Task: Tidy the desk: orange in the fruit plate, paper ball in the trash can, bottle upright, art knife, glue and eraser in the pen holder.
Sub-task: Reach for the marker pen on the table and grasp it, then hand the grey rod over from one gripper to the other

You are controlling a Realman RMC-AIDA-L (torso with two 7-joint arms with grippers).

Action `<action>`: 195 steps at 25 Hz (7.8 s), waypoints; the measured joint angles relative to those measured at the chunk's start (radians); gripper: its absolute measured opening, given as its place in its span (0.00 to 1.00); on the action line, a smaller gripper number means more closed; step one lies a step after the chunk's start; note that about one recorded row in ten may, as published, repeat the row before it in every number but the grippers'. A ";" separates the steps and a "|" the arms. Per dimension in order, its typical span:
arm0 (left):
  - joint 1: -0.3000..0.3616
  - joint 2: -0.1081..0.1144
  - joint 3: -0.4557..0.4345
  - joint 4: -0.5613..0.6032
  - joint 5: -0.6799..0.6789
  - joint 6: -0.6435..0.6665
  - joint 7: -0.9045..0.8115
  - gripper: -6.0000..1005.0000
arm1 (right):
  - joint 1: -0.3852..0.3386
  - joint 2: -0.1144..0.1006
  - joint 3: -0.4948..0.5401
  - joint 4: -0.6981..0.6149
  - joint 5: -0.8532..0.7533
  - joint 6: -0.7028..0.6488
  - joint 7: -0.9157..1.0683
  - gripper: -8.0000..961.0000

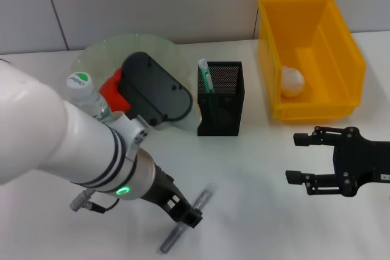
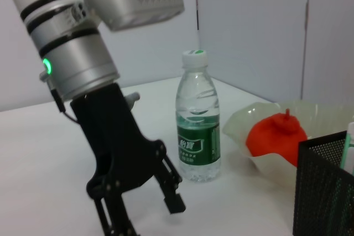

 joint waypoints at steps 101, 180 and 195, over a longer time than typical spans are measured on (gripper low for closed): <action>-0.035 0.000 0.065 -0.246 -0.142 -0.298 0.018 0.47 | 0.025 0.000 0.042 -0.077 -0.008 0.022 -0.040 0.81; 0.180 0.006 -0.068 0.107 -0.347 -0.616 0.228 0.16 | -0.012 -0.006 0.214 -0.075 -0.010 0.025 -0.053 0.81; 0.186 0.002 0.108 -0.106 -0.501 -1.180 0.306 0.16 | -0.012 -0.003 0.214 -0.088 -0.006 0.037 -0.054 0.81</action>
